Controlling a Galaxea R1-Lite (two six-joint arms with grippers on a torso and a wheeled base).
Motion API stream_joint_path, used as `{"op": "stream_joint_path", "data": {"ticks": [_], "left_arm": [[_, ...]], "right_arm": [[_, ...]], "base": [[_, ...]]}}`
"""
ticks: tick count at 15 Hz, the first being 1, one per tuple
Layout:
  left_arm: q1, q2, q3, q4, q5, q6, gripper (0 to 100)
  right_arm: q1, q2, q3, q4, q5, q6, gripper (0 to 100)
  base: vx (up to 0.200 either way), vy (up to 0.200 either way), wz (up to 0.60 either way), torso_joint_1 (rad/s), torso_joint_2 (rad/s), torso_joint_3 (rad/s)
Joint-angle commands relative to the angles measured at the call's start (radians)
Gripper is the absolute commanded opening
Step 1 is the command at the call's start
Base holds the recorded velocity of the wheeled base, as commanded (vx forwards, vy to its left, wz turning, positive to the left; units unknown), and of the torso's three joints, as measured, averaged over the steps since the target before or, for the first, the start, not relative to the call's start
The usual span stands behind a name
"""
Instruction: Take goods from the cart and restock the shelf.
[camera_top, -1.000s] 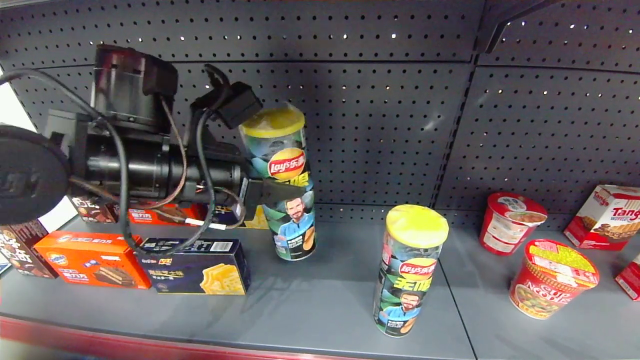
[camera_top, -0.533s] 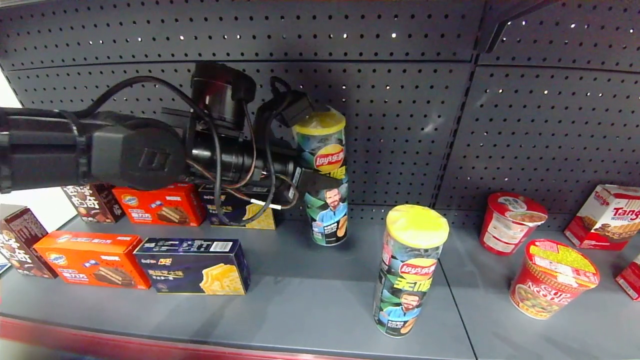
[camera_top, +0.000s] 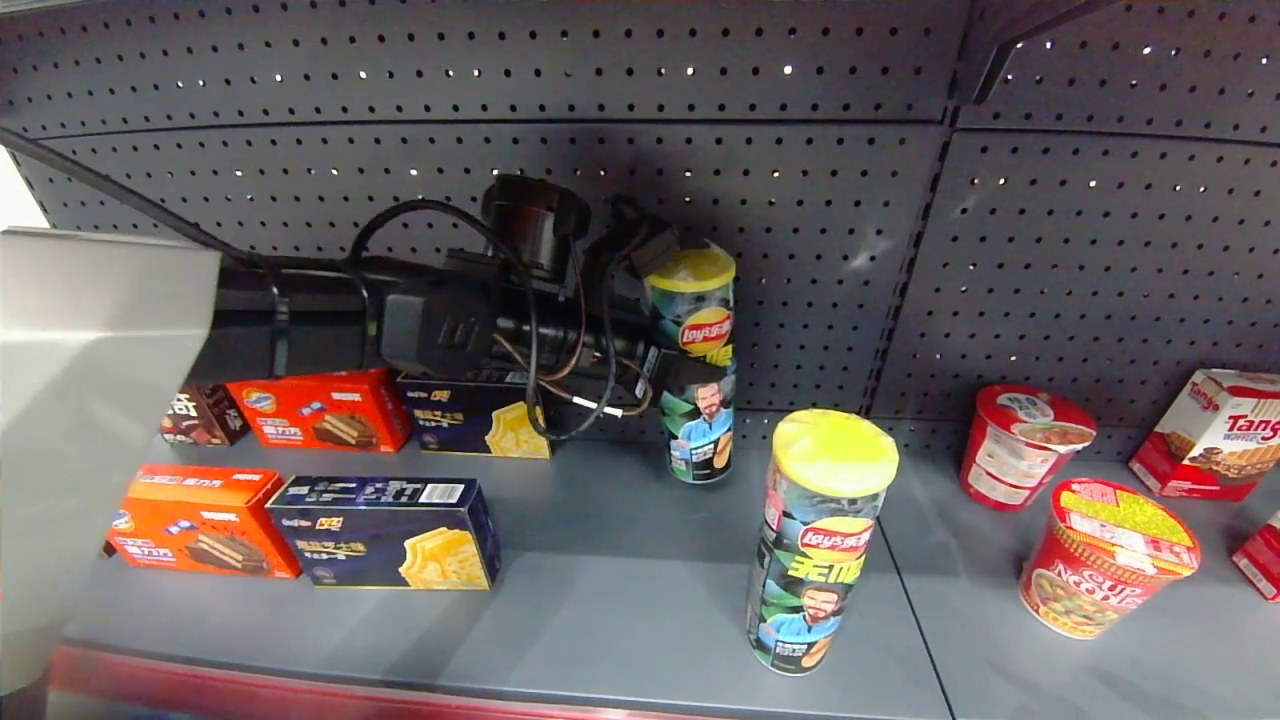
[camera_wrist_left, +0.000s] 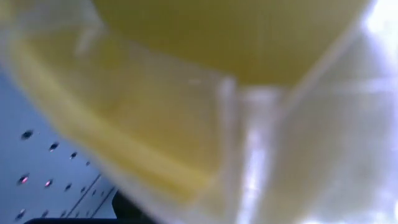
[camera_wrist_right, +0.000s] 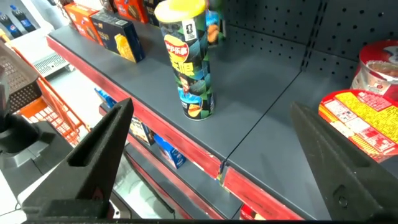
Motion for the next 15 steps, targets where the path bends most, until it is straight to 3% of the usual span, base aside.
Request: {"op": "stream_joint_path", "data": {"ticks": [1,15], "left_arm": [[0.002,0.056,-0.025,0.001,-0.001,0.001,0],[-0.018,0.165,-0.143,0.006,-0.001,0.002,0]], "right_arm": [[0.0,0.005,-0.009,0.0,0.0,0.0,100],[-0.002,0.003,-0.003,0.013,0.0,0.0,100]], "base": [[0.0,0.0,0.0,0.0,0.0,0.0],[0.0,0.0,0.0,0.0,0.0,0.0]]}}
